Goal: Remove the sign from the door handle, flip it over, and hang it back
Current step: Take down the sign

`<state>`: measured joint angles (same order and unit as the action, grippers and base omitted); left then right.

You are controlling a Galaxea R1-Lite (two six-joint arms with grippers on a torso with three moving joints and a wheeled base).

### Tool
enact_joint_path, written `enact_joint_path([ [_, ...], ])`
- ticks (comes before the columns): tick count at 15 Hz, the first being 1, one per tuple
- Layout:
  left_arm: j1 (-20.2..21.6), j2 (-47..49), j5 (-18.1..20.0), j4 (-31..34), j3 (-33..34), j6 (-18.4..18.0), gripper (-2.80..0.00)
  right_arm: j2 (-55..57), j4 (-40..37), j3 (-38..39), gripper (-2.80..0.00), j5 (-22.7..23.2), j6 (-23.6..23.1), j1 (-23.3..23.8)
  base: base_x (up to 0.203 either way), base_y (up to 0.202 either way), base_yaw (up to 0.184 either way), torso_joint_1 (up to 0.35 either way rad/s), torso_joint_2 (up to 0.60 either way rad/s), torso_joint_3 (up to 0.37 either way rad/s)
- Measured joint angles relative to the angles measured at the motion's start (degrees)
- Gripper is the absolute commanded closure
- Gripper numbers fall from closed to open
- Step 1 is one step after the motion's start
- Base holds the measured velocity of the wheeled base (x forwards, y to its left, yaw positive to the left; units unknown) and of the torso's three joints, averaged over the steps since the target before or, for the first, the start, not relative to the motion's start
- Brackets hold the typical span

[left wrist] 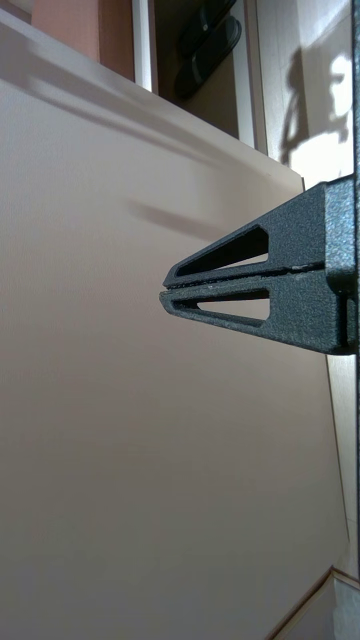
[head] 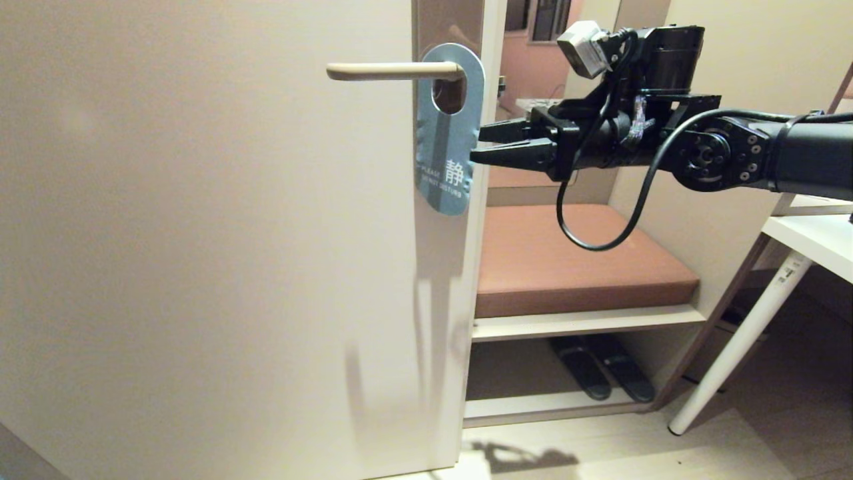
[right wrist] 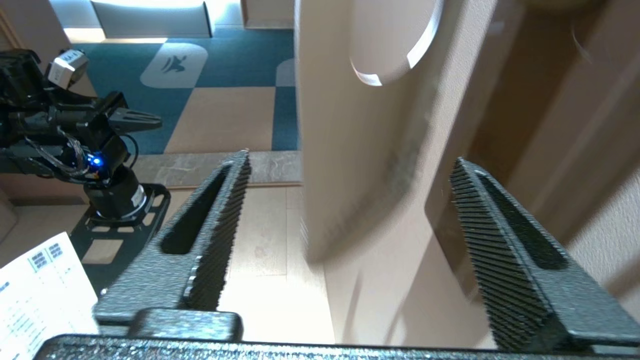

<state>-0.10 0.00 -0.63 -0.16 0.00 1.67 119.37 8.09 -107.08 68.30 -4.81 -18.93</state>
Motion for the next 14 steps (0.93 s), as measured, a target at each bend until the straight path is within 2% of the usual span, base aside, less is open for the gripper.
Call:
enact_joint_path([
  [6, 0.0, 0.0, -0.01, 0.02, 0.0, -0.05, 0.0, -3.28, 0.0, 3.91, -2.8, -0.04, -0.75, 1.63, 0.0, 0.0, 0.0, 0.0, 0.0, 0.0],
  [14, 0.0, 0.0, 0.0, 0.0, 0.0, -0.05, 0.0, -6.57, -0.66, 5.23, -2.8, -1.05, -0.2, 0.99, 0.0, 0.0, 0.0, 0.0, 0.0, 0.0],
])
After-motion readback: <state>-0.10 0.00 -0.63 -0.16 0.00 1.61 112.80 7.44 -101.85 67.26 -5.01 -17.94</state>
